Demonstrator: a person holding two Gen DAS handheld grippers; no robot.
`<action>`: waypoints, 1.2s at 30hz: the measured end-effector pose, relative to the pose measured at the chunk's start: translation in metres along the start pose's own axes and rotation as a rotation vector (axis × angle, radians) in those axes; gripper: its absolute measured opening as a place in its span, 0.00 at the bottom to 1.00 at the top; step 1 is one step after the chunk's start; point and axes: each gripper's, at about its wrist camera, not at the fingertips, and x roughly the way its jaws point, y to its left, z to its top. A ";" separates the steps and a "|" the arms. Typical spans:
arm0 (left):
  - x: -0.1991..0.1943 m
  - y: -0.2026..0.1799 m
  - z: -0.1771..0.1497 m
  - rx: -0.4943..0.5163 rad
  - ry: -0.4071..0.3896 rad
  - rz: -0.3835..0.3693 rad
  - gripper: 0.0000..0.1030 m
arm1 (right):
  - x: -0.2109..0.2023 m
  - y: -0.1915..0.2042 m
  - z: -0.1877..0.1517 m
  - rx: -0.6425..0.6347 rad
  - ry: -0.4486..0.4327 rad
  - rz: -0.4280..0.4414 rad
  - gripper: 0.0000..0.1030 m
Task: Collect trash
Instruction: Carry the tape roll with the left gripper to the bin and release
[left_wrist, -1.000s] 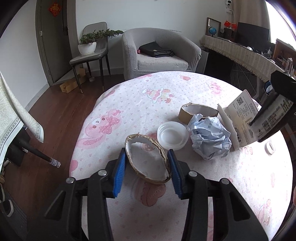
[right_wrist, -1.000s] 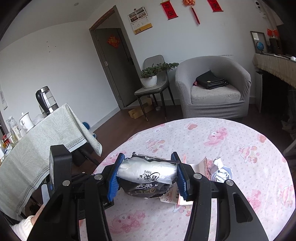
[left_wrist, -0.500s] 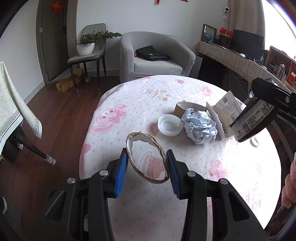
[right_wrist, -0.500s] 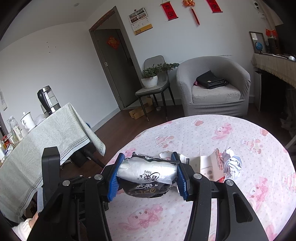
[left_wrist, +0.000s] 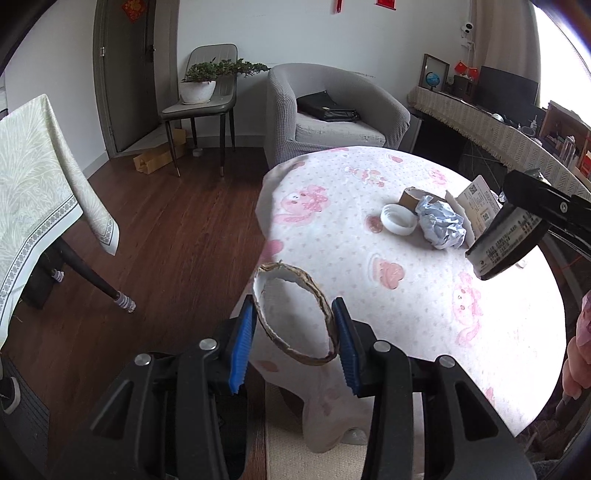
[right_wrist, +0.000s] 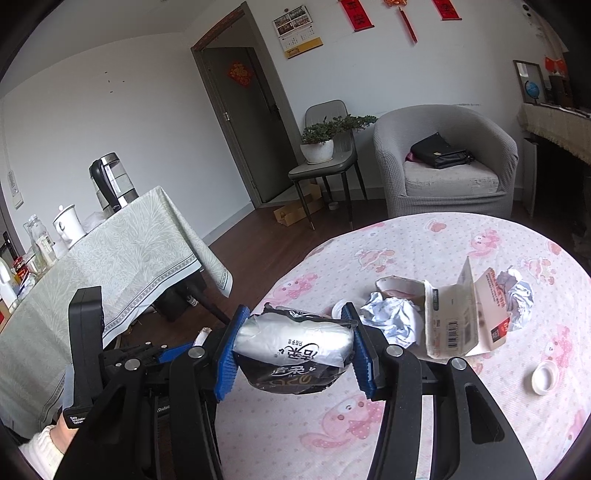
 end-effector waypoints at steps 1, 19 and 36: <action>-0.002 0.005 -0.002 -0.005 0.002 0.003 0.43 | 0.003 0.004 0.000 -0.003 0.003 0.003 0.51; -0.002 0.106 -0.050 -0.086 0.108 0.060 0.43 | 0.071 0.094 -0.009 -0.097 0.088 0.109 0.51; 0.018 0.175 -0.108 -0.123 0.262 0.069 0.43 | 0.145 0.166 -0.025 -0.160 0.192 0.181 0.51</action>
